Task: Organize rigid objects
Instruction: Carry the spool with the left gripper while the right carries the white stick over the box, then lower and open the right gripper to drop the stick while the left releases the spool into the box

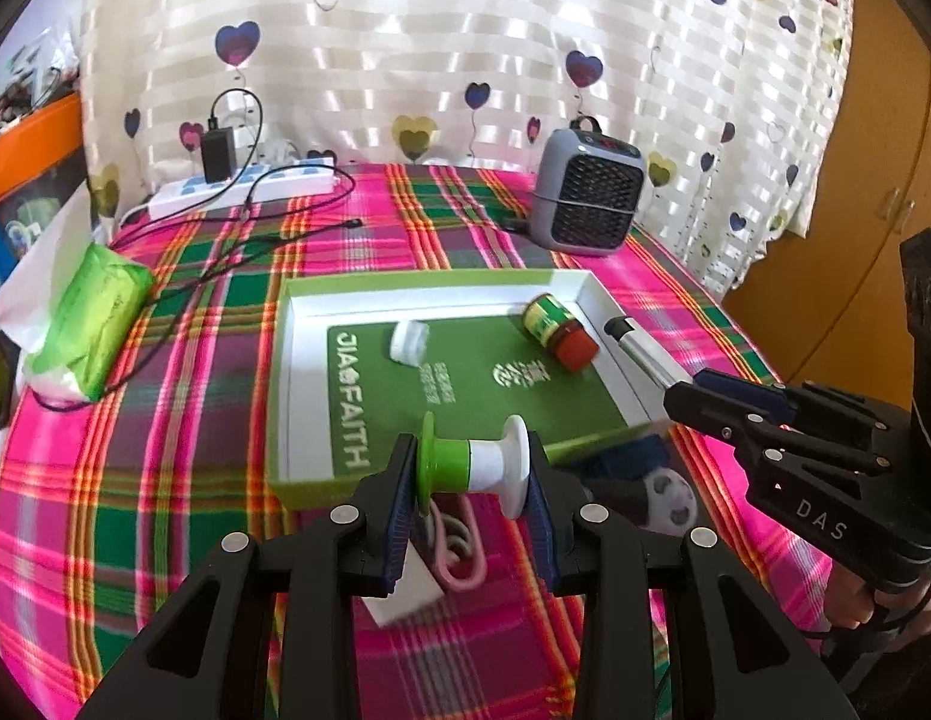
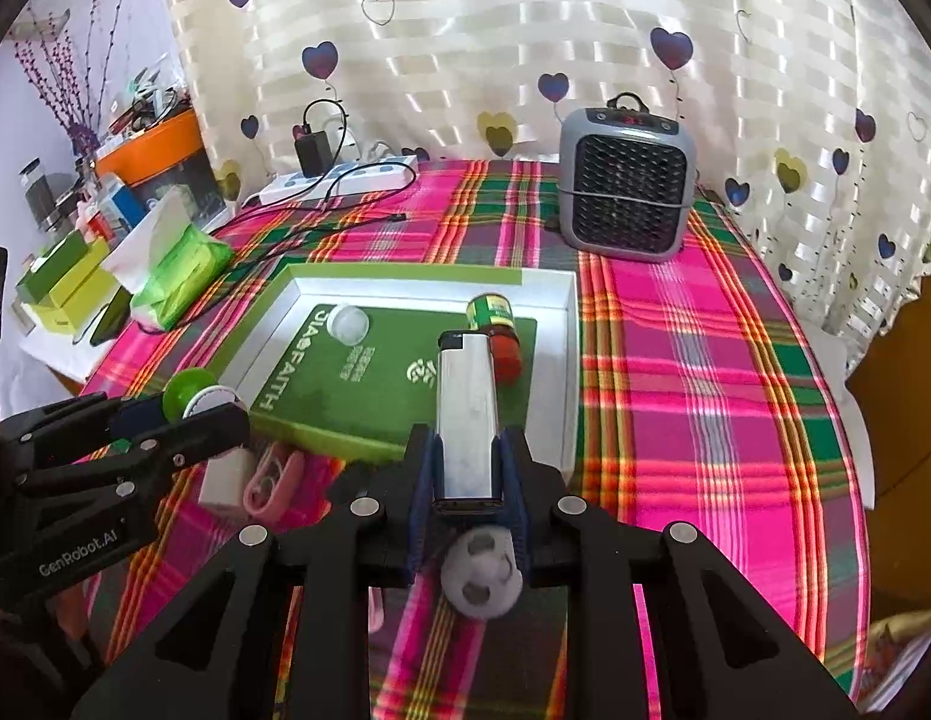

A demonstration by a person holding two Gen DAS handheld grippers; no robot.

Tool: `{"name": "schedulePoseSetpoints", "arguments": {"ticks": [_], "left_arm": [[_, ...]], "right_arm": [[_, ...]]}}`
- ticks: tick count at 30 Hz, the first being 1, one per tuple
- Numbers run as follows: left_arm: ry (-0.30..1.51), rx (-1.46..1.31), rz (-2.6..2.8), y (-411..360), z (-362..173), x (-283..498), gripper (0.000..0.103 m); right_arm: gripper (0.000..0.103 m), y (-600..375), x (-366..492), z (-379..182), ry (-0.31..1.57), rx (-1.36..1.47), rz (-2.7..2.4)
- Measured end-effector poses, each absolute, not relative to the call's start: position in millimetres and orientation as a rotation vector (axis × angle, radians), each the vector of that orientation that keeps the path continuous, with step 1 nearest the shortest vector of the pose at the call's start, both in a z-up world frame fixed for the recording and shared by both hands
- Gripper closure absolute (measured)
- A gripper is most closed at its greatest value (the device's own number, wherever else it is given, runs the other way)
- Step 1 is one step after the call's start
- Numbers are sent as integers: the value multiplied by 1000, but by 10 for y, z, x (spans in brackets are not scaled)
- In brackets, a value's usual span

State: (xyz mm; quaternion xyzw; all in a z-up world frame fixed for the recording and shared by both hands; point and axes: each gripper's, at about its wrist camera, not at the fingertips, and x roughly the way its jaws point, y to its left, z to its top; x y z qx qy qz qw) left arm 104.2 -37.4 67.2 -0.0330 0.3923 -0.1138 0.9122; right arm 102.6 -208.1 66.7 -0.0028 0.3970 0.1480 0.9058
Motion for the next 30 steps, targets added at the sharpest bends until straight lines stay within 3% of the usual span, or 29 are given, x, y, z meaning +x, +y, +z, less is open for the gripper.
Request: {"name": "schedulePoseSetpoints", "arguments": {"ticks": [30], "left_arm": [[892, -53, -199, -194, 281, 1952, 71]], "right_arm": [[79, -1534, 1890, 316, 916, -86, 366]]}}
